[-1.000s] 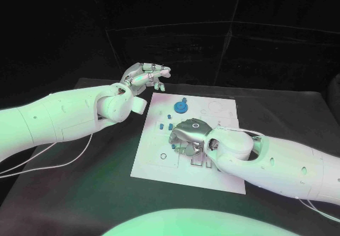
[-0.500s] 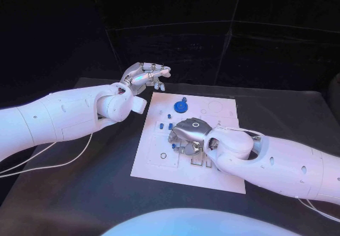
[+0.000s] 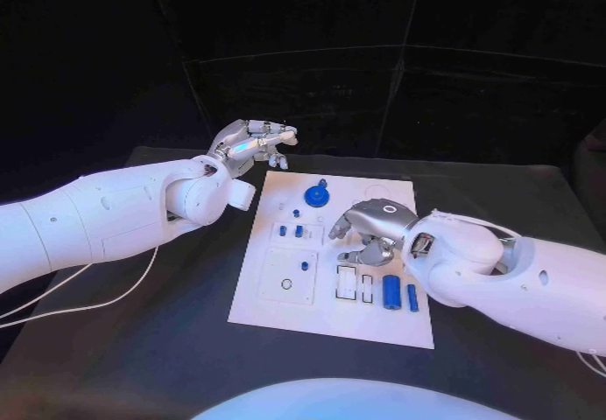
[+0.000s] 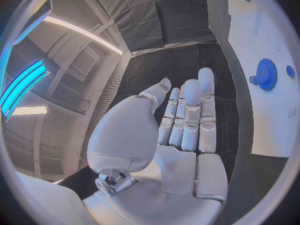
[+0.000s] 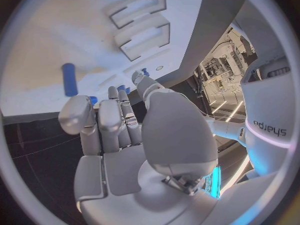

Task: Assemble the parts on the task board

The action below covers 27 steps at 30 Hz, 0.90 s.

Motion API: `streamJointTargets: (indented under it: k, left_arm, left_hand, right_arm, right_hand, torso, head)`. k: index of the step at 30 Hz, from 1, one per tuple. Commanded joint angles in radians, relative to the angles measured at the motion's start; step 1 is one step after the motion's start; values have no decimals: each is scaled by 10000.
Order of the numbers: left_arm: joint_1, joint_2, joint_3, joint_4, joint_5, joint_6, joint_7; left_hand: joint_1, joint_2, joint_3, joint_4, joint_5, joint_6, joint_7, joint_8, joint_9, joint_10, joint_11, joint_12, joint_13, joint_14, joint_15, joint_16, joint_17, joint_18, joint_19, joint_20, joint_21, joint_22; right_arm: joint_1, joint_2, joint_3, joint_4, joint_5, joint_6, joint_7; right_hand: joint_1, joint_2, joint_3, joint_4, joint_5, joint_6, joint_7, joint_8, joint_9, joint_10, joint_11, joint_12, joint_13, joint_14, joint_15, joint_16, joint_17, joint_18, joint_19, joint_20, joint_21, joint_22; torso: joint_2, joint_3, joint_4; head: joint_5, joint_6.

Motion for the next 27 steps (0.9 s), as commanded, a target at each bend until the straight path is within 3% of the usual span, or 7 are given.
streamJointTargets:
  k: [1,4,8,16,19,22,27]
  left_arm:
    - [15,-16,3,32,32,109,57]
    - [15,-12,0,36,32,86,92]
    - [15,-7,-2,42,32,80,98]
    - [12,21,-5,13,32,86,97]
    - [10,26,-8,8,32,92,98]
    - [8,29,-10,-4,32,95,98]
    - [5,36,-11,-13,32,104,95]
  left_hand:
    - [87,50,-67,22,5,-49,2,65,-16,-72,10,73,-15,-62,-3,-46,-36,55,-39,15,-50,-21]
    - [107,49,-67,8,6,-50,-3,73,-15,-73,6,82,-15,-64,-4,-49,-40,57,-37,15,-60,-29]
    - [107,49,-67,8,6,-50,-3,73,-15,-73,6,82,-15,-64,-4,-49,-40,57,-37,15,-60,-29]
    - [124,52,-66,-3,6,-49,-6,80,-14,-74,3,90,-15,-62,-5,-47,-37,58,-34,15,-68,-35]
    - [124,52,-66,-3,6,-49,-6,80,-14,-74,3,90,-15,-62,-5,-47,-37,58,-34,15,-68,-35]
    - [124,52,-66,-3,6,-49,-6,80,-14,-74,3,90,-15,-62,-5,-47,-37,58,-34,15,-68,-35]
    - [124,52,-66,-3,6,-49,-6,80,-14,-74,3,90,-15,-62,-5,-47,-37,58,-34,15,-68,-35]
  right_arm:
    - [258,-344,25,146,1043,424,-440]
    - [454,-732,40,212,1182,600,-585]
    - [558,-1095,45,223,1158,749,-699]
    - [613,-1362,40,254,948,1122,-808]
    - [614,-1317,38,257,928,1165,-787]
    - [611,-1201,36,208,918,1115,-755]
    - [604,-1040,34,93,913,1041,-737]
  right_hand:
    - [-90,21,-405,-13,11,-214,-147,3,0,-399,-44,-51,-2,117,-31,4,-12,146,-91,-56,-167,-223]
    - [-83,82,-871,-22,91,-365,-255,12,7,-835,-84,-84,10,147,-170,64,25,149,-64,-171,-208,-257]
    - [27,218,-1431,-31,138,-440,-290,24,18,-974,-41,100,29,172,-42,95,9,123,-14,-105,-238,-276]
    - [541,433,-2182,-175,81,-631,-374,13,13,-1370,98,371,27,96,81,70,-119,152,-53,20,-363,-427]
    - [614,501,-2326,-174,81,-673,-393,16,14,-1407,133,464,33,91,117,93,-117,150,-51,53,-370,-432]
    - [711,656,-2435,-184,79,-660,-366,36,24,-1279,154,664,56,86,149,96,-155,152,-44,88,-374,-437]
    - [881,1020,-2488,-252,7,-523,-282,73,39,-700,27,1137,87,117,69,121,-193,145,23,47,-322,-360]
  torso:
    - [3,-3,-21]
    - [4,-7,-23]
    - [-3,-24,-10]
    - [-3,17,-31]
    - [6,5,-1]
    - [3,1,-10]
    - [5,-2,-13]
  head:
    - [-113,84]
    - [-291,147]
    - [-414,185]
    - [-414,187]
    - [-448,199]
    - [-429,195]
    - [-429,187]
